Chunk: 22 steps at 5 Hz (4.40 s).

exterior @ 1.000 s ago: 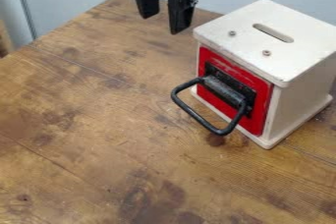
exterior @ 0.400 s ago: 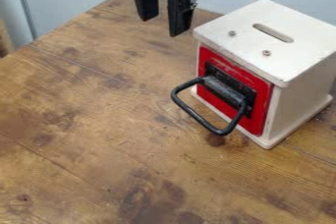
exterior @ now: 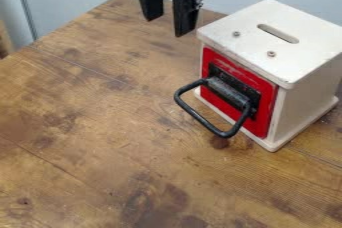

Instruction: Close the drawer

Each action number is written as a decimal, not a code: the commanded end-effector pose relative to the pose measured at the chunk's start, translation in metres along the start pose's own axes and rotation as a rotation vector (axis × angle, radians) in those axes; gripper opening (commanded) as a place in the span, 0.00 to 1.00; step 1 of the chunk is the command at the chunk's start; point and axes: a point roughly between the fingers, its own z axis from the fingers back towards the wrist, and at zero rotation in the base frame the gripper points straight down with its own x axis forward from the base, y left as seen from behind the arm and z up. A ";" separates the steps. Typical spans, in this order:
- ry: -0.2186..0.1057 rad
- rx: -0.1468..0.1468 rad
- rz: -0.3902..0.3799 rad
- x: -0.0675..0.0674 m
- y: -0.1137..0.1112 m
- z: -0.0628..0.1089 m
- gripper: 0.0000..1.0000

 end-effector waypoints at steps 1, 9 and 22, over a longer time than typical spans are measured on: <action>-0.067 0.017 -0.026 0.007 -0.007 0.024 1.00; -0.066 0.015 -0.006 0.001 -0.001 0.026 1.00; -0.050 0.007 -0.117 0.008 0.013 0.025 1.00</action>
